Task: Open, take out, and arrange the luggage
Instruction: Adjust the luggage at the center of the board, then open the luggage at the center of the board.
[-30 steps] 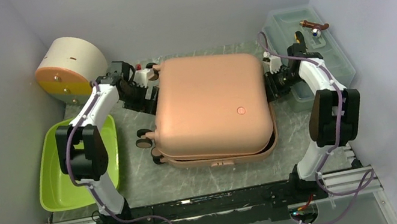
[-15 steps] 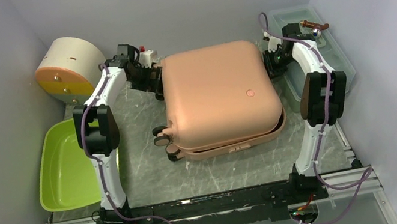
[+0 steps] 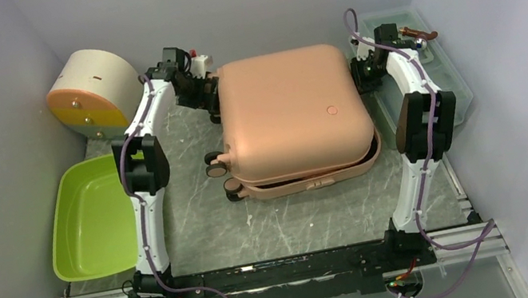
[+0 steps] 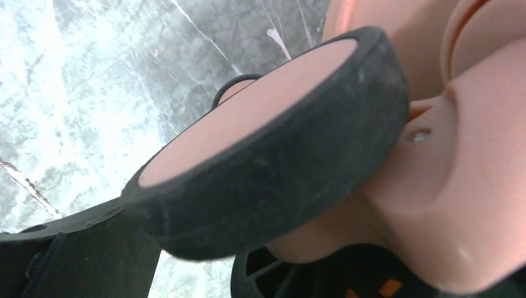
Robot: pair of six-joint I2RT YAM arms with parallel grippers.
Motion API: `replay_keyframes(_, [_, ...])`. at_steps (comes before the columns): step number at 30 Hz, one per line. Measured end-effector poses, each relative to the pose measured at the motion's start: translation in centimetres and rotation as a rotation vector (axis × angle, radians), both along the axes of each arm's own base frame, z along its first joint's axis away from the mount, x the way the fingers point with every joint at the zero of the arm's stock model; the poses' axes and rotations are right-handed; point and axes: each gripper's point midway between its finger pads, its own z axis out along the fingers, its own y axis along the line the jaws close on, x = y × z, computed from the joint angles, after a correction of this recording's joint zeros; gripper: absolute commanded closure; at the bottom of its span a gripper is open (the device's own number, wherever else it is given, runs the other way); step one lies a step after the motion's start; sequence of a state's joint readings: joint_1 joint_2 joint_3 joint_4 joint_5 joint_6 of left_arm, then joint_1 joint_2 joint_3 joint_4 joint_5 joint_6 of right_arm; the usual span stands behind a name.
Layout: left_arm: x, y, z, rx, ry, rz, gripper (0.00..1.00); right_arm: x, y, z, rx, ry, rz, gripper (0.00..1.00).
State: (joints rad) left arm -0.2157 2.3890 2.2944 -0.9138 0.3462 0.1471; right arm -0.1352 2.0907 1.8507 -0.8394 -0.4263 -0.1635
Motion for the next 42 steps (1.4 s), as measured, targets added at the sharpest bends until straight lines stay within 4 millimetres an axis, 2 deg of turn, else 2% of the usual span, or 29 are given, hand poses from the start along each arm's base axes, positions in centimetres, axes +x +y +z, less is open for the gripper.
replay_keyframes(8, [3.2,0.5,0.6,0.056,-0.098,0.060,0.01,1.0,0.0,0.1,-0.010,-0.006,0.001,0.82])
replay_keyframes(11, [4.2,0.5,0.9,0.062,-0.135,0.072,0.01,1.4,-0.1,0.1,-0.023,-0.020,-0.002,0.77])
replay_keyframes(14, [4.6,0.5,1.0,0.064,-0.151,0.078,0.01,1.9,-0.3,0.4,-0.032,-0.044,-0.004,0.61])
replay_keyframes(18, [4.3,0.6,1.1,0.059,-0.153,0.093,0.01,2.6,-1.2,2.4,-0.085,-0.121,-0.003,0.30])
replay_keyframes(20, [2.8,1.0,1.3,0.056,-0.137,0.104,0.01,2.2,-1.7,5.0,-0.124,-0.181,0.008,0.07])
replay_keyframes(21, [2.1,1.2,1.6,0.058,-0.137,0.109,0.01,1.9,-1.8,6.4,-0.143,-0.212,0.013,0.01])
replay_keyframes(23, [-0.2,1.7,2.8,0.060,-0.136,0.095,0.01,0.6,-1.9,10.8,-0.192,-0.327,0.049,0.00])
replay_keyframes(25, [-3.1,1.0,4.8,0.040,-0.138,0.051,0.01,-1.9,0.0,15.3,-0.198,-0.443,0.123,0.00])
replay_keyframes(26, [-4.6,0.6,6.4,0.037,-0.162,0.024,0.01,-3.4,1.2,17.5,-0.201,-0.506,0.170,0.00])
replay_keyframes(28, [-7.0,0.4,9.7,0.011,-0.217,-0.008,0.01,-6.4,3.8,21.0,-0.196,-0.619,0.273,0.00])
replay_keyframes(30, [-9.1,0.3,13.2,-0.031,-0.285,-0.040,0.01,-8.8,5.5,22.8,-0.174,-0.688,0.356,0.00])
replay_keyframes(33, [-11.8,0.9,17.5,-0.068,-0.393,-0.078,0.01,-11.2,6.6,22.9,-0.142,-0.725,0.436,0.00])
replay_keyframes(35, [-13.4,1.6,19.7,-0.075,-0.457,-0.109,0.01,-12.1,7.2,21.6,-0.112,-0.710,0.473,0.00])
replay_keyframes(37, [-14.7,1.9,20.8,-0.077,-0.498,-0.160,0.01,-12.8,7.6,20.0,-0.082,-0.681,0.499,0.00])
replay_keyframes(39, [-16.2,1.5,21.0,-0.082,-0.512,-0.240,0.01,-13.6,8.0,18.7,-0.060,-0.663,0.522,0.00])
replay_keyframes(42, [-18.7,0.4,18.9,-0.071,-0.479,-0.382,0.01,-15.1,8.6,17.6,-0.038,-0.673,0.566,0.00])
